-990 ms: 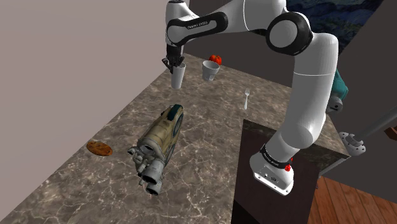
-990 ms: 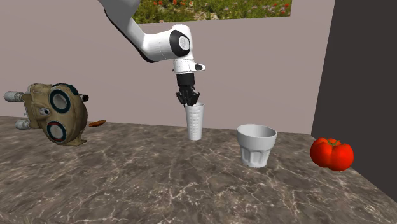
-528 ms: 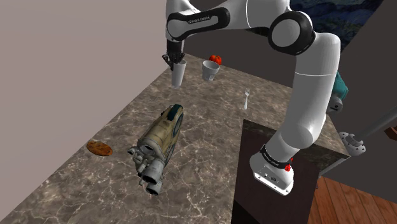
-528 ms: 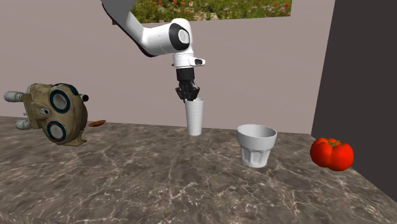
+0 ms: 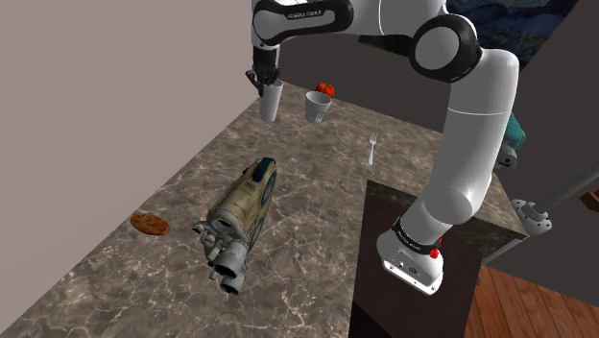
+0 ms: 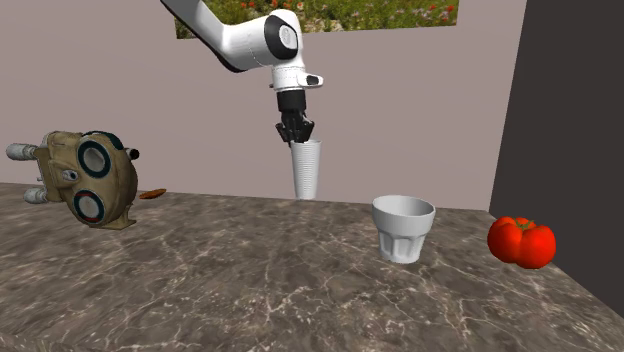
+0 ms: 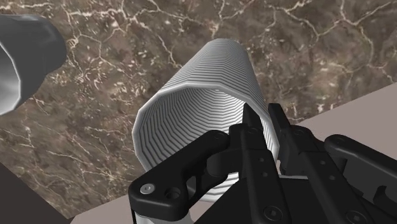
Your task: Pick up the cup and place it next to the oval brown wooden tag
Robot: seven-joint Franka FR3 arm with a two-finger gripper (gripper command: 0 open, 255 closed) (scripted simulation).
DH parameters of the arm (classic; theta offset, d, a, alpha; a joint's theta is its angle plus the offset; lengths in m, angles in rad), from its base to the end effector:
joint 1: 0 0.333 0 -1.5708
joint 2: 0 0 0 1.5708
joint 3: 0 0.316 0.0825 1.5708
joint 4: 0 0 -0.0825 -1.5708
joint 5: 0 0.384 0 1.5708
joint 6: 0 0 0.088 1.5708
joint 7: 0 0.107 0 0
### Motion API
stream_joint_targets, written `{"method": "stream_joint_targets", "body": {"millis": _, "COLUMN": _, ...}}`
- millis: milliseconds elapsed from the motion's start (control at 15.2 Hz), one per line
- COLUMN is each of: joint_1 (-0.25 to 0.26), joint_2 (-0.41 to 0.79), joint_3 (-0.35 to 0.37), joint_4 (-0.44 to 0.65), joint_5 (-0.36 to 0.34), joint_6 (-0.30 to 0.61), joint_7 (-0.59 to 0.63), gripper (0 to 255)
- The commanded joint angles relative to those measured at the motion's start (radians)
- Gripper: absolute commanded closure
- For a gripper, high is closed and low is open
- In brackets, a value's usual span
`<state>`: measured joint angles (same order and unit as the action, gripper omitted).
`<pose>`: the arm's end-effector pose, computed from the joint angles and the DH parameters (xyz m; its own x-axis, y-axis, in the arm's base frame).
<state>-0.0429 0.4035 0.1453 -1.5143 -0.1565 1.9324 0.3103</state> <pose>0.6773 0.0451 0.4351 0.9856 -0.1633 0.0442 -0.1664 -0.9827 0.0807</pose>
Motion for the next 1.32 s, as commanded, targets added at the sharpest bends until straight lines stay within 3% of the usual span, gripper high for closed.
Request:
{"method": "stream_joint_targets", "body": {"millis": 0, "joint_1": 0.002, "joint_2": -0.002, "joint_3": 0.001, "joint_4": 0.027, "joint_5": 0.001, "joint_6": -0.029, "joint_7": -0.001, "gripper": 255}}
{"method": "stream_joint_targets", "body": {"millis": 1254, "joint_1": 0.015, "joint_2": 0.009, "joint_3": 0.004, "joint_4": 0.298, "joint_5": 0.007, "joint_6": -0.288, "joint_7": -0.026, "gripper": 255}}
